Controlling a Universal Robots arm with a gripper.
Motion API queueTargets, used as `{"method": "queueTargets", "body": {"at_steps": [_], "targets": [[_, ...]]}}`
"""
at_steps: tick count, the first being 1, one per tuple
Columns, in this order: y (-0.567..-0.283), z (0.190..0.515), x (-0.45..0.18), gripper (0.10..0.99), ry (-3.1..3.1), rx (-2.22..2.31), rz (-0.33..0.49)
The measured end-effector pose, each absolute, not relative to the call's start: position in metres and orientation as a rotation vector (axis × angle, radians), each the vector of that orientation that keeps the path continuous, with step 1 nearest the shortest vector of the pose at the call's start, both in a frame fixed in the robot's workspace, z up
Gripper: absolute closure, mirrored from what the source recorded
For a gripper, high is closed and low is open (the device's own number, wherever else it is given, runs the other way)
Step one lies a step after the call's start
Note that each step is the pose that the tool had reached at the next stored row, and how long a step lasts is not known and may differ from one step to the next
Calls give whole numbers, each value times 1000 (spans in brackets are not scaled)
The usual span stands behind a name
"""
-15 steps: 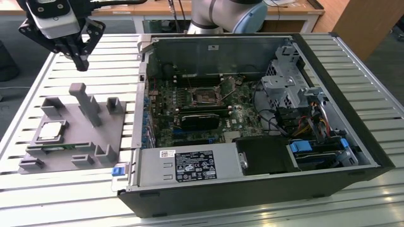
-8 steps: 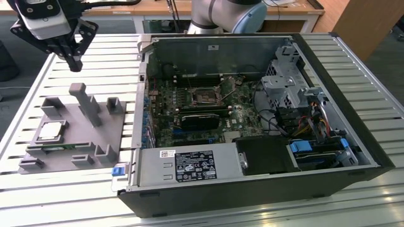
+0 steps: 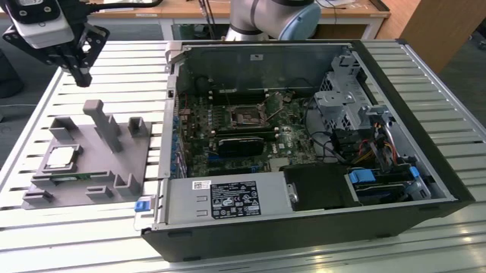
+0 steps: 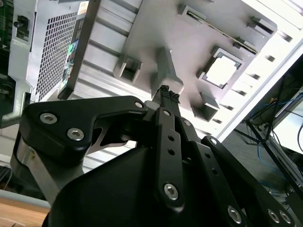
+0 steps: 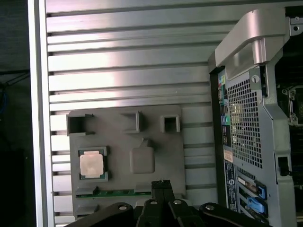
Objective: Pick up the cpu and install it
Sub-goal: 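Reach for the cpu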
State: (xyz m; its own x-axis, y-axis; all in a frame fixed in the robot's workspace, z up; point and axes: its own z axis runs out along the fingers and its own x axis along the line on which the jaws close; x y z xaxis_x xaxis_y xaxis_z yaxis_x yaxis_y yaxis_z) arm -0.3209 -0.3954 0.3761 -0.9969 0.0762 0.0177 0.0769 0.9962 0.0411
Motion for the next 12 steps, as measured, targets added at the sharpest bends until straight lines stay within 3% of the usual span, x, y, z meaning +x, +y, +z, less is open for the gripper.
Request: {"method": "queueTargets", "body": {"at_steps": [12], "targets": [[-395,375,-341,980,-3120,-120,-65]]}}
